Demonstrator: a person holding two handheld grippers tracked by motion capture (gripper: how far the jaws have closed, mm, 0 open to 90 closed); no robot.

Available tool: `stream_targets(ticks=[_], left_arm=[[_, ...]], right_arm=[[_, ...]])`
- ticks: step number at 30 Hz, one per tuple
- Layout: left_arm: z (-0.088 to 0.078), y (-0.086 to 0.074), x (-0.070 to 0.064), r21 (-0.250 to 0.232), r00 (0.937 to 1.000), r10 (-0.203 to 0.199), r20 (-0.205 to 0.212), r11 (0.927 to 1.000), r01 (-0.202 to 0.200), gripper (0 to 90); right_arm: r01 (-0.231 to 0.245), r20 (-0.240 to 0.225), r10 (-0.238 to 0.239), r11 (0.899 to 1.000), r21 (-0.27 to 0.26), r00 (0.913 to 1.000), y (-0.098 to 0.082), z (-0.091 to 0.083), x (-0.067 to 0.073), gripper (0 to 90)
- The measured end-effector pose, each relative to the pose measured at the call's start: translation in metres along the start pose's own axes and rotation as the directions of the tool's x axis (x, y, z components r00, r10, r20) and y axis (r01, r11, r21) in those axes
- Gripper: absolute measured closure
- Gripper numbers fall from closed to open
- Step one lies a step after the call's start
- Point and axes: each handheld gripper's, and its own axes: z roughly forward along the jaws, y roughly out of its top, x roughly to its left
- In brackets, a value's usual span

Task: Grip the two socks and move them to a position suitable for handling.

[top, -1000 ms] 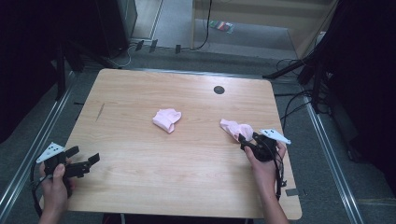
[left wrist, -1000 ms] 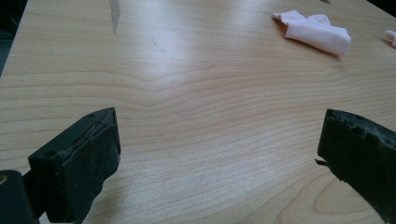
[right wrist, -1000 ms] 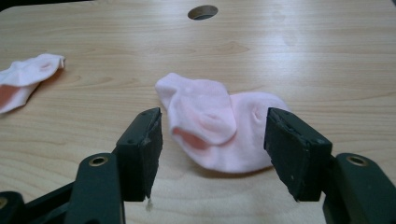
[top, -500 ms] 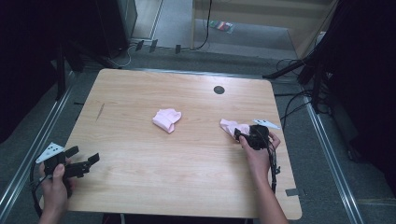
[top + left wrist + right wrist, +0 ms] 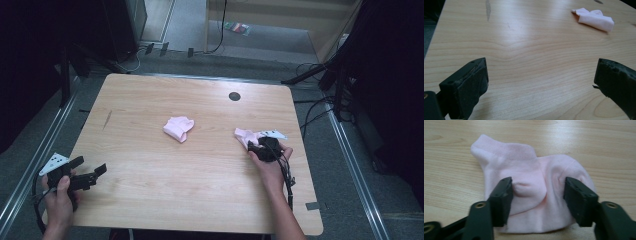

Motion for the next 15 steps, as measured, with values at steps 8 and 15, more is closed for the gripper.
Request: stream_targets(ticks=[8, 15], left_arm=[[-0.002, 0.003, -0.001, -0.024, 0.9998, -0.003, -0.019, 0.9997, 0.003, 0.0], [-0.007, 0.016, -0.019, -0.069, 1.0, 0.008, 0.002, 0.9976, -0.008, 0.0]], right_arm=[[-0.054, -0.054, 0.054, 0.999, -0.002, 0.9971, -0.001, -0.004, -0.002, 83.0], [-0.111, -0.127, 0.108, 0.994, -0.019, 0.986, -0.002, -0.011, -0.007, 84.7]])
